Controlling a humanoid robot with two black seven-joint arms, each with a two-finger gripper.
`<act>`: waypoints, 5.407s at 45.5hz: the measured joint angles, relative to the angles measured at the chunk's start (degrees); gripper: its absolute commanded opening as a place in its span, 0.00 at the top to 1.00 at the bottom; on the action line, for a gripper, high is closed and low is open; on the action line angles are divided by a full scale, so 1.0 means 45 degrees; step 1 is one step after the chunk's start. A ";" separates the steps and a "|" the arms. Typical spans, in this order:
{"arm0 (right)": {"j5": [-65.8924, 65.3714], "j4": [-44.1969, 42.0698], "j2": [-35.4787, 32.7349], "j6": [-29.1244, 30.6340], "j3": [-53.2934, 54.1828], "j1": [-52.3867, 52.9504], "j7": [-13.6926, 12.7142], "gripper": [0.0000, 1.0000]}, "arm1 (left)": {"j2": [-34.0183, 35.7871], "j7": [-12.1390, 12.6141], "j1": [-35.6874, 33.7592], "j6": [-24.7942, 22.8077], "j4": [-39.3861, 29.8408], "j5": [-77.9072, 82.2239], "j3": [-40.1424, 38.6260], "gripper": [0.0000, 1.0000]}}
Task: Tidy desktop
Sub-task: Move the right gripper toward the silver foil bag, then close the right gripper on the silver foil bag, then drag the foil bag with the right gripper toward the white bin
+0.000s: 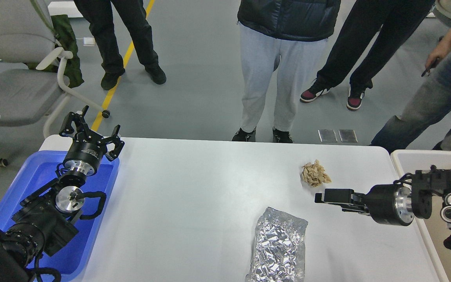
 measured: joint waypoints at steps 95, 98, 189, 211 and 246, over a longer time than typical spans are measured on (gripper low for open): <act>-0.1610 -0.3980 0.4536 -0.2510 -0.0138 -0.3808 0.0626 0.24 | -0.0002 0.0000 0.0000 0.0000 0.0005 0.0000 0.0000 0.00; -0.1640 -0.4010 0.4573 -0.2529 -0.0145 -0.3866 0.0654 0.27 | -0.0002 0.0000 0.0000 0.0000 0.0005 0.0000 0.0000 0.00; -0.1233 0.0889 -0.1088 -0.0891 -0.2919 0.1533 0.1108 1.00 | 0.0001 0.0000 -0.0002 0.0000 -0.0002 0.0000 0.0000 0.00; -0.0820 0.1502 -0.2540 -0.0019 -0.4005 0.4060 0.1057 1.00 | 0.0002 0.0000 -0.0001 -0.0001 -0.0001 0.0000 -0.0001 0.00; -0.1204 -0.5537 -0.2047 -0.0235 -0.4324 0.2334 0.2028 1.00 | -0.0004 0.0000 0.0000 -0.0002 0.0003 -0.0001 -0.0003 0.00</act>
